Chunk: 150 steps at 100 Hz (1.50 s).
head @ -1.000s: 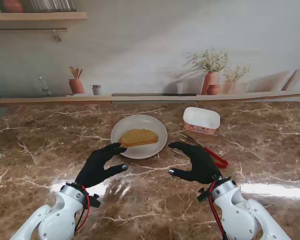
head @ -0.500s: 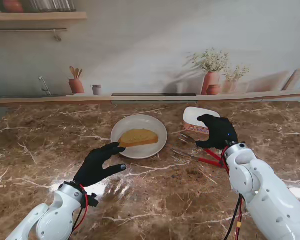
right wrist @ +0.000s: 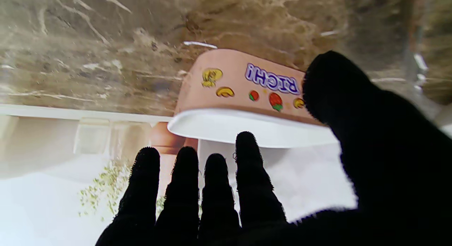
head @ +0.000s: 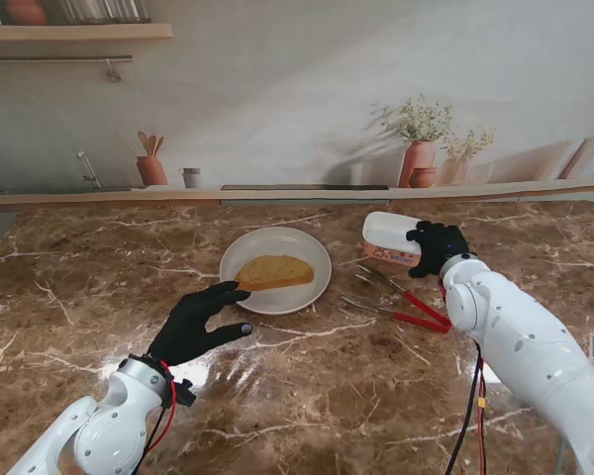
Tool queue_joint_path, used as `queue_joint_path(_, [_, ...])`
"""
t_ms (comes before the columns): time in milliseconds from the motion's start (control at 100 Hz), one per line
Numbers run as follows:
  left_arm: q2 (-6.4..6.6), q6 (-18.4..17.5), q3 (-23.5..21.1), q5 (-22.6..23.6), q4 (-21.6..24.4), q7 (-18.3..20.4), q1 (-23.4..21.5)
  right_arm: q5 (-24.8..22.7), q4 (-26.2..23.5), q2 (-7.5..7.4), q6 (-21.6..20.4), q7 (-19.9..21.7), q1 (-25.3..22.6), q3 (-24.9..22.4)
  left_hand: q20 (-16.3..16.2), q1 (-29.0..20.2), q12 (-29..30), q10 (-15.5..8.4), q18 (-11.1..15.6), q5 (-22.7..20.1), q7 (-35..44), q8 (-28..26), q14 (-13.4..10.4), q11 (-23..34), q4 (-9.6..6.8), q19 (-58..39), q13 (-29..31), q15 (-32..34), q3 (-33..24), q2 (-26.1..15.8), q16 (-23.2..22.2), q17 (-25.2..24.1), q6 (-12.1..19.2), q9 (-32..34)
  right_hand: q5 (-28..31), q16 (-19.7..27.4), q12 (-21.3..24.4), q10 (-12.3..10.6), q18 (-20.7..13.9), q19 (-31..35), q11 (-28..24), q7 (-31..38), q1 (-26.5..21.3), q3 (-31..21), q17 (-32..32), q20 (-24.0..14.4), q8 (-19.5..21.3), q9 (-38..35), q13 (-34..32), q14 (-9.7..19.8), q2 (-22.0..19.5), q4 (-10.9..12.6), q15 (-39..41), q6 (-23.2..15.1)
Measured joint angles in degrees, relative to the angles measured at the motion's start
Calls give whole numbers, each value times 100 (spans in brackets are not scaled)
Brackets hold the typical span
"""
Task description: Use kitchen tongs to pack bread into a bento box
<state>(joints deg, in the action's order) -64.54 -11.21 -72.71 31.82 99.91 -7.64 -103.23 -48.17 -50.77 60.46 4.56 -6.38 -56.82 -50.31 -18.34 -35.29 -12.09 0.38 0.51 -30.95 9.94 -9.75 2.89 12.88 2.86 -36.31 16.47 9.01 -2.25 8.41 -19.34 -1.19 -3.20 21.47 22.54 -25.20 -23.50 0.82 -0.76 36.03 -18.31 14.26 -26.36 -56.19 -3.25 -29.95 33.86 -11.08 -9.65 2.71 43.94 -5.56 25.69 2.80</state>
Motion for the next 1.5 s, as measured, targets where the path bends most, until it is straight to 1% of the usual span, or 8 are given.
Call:
queue_joint_path(140, [1,61,-37,0,2,37,-14,463,1028,257,179,-662,603,837,0,-1,0,0,1,0,0,0,0,0,0,0,0,0,0,0,0,0,0,0,325,86,42,3,-69,0,236,152,54,-101,63,-66,145,2,-1,2,-96,-48,-221,-431])
queue_joint_path(350, [3,116,-73,-9,-68,52,-16,1466,2275,739,117,-720,1277,1670,0,-1,0,0,2,0,0,0,-1,0,0,0,0,0,0,0,9,0,0,0,1696,87,121,-34,-75,131,-123,1077,48,-102,4,-70,477,-209,-4,77,-303,-165,-142,-1380])
queue_joint_path(410, [3,129,-84,-14,-89,52,-16,1684,2681,918,72,-937,1411,1853,0,-1,0,0,2,0,0,1,-1,0,0,0,0,0,0,0,12,0,0,0,1880,87,250,-99,-75,244,-208,2293,41,-35,-74,-73,-209,-511,-14,79,-328,-658,-4,-1832])
queue_joint_path(470, [3,143,-97,-18,-103,52,-20,1836,3086,1104,47,-1299,1512,2068,0,-1,0,0,2,0,0,1,-1,0,0,0,0,0,0,0,12,0,0,0,2240,87,305,-221,-75,366,-342,3118,37,-16,-178,-137,-681,-877,-164,79,-504,-716,53,-2138])
queue_joint_path(640, [3,186,-112,-18,-122,48,-42,1880,3294,1297,-39,-1842,1478,1879,0,-2,0,0,3,0,0,1,-1,0,0,0,0,0,0,0,13,0,0,0,2720,88,315,-342,-73,810,-583,3659,68,-191,-504,-214,-767,-1505,-624,178,-633,-834,272,-2294])
queue_joint_path(740, [3,193,-112,-18,-122,36,-56,1581,2799,1163,-11,-1902,1273,1459,0,-2,0,0,3,0,0,1,-1,0,0,0,0,0,0,0,13,0,0,0,2772,89,315,-366,-69,975,-697,3661,31,-239,-569,-216,-512,-1695,-749,181,-596,-835,308,-2294])
queue_joint_path(1050, [3,127,-112,-1,-171,-26,-52,-429,-439,391,323,-1873,-538,-749,0,-2,0,0,4,0,0,1,-1,0,0,0,0,0,0,0,14,0,0,0,2894,89,315,-465,-2,1099,-778,3661,-102,-318,-624,-216,-296,-2053,-983,188,-558,-876,361,-2108])
queue_joint_path(1500, [0,5,-206,97,-119,-129,-170,-1135,-3365,267,104,-2299,-2975,-1826,0,-2,0,0,4,0,0,1,-1,0,0,0,0,0,0,0,14,0,0,0,3059,78,300,-464,73,1102,-701,3662,-115,-458,-624,-216,-249,-2540,-1298,169,-376,-876,361,-1916])
